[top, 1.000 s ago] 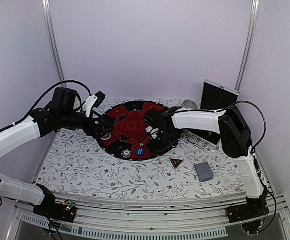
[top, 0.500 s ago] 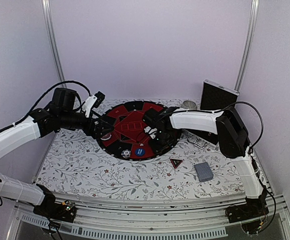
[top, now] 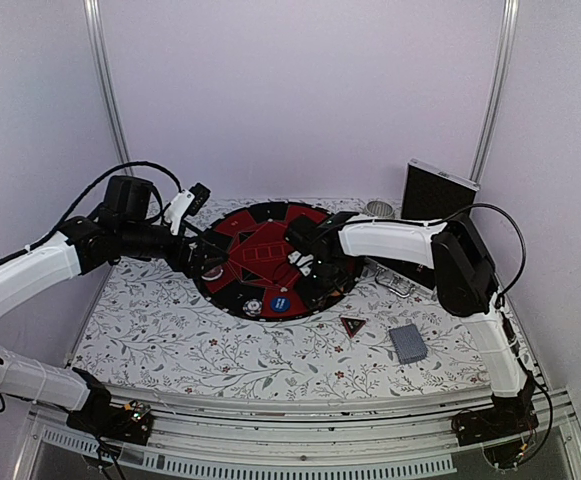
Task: Distribute texas hold em gaming equipment
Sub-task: Adjust the poker chips pile in the big blind area, then pick up the face-down deck piles from the center of the board.
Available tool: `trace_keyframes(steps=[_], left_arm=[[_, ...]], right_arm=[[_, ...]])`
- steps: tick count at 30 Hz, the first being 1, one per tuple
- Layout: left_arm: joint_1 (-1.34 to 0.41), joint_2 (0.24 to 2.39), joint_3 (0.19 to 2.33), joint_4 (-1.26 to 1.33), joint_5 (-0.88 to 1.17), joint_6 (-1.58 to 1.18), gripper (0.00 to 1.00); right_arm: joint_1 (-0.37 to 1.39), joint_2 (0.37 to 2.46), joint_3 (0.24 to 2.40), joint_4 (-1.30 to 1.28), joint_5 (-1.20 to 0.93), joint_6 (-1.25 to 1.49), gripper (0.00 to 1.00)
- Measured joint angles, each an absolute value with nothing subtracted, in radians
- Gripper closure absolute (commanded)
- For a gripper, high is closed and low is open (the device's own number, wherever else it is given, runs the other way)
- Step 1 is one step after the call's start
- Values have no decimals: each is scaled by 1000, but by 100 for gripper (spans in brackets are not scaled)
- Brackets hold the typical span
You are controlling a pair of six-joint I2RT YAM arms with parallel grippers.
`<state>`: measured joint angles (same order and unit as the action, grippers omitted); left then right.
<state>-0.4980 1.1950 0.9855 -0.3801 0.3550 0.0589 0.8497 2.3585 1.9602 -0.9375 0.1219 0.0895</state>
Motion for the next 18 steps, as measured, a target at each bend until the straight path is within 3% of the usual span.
trace_keyframes(steps=[5, 8, 13, 18], left_arm=[[-496, 1195, 984, -380, 359, 59, 2], [-494, 1195, 982, -380, 360, 60, 2], [-494, 1183, 974, -376, 360, 68, 2], [-491, 1126, 928, -327, 319, 78, 2]], right_arm=[[850, 2359, 1979, -947, 118, 89, 18], [850, 2357, 1989, -952, 97, 93, 0], [851, 2299, 1989, -948, 55, 86, 1], [841, 2104, 1939, -889, 64, 87, 1]])
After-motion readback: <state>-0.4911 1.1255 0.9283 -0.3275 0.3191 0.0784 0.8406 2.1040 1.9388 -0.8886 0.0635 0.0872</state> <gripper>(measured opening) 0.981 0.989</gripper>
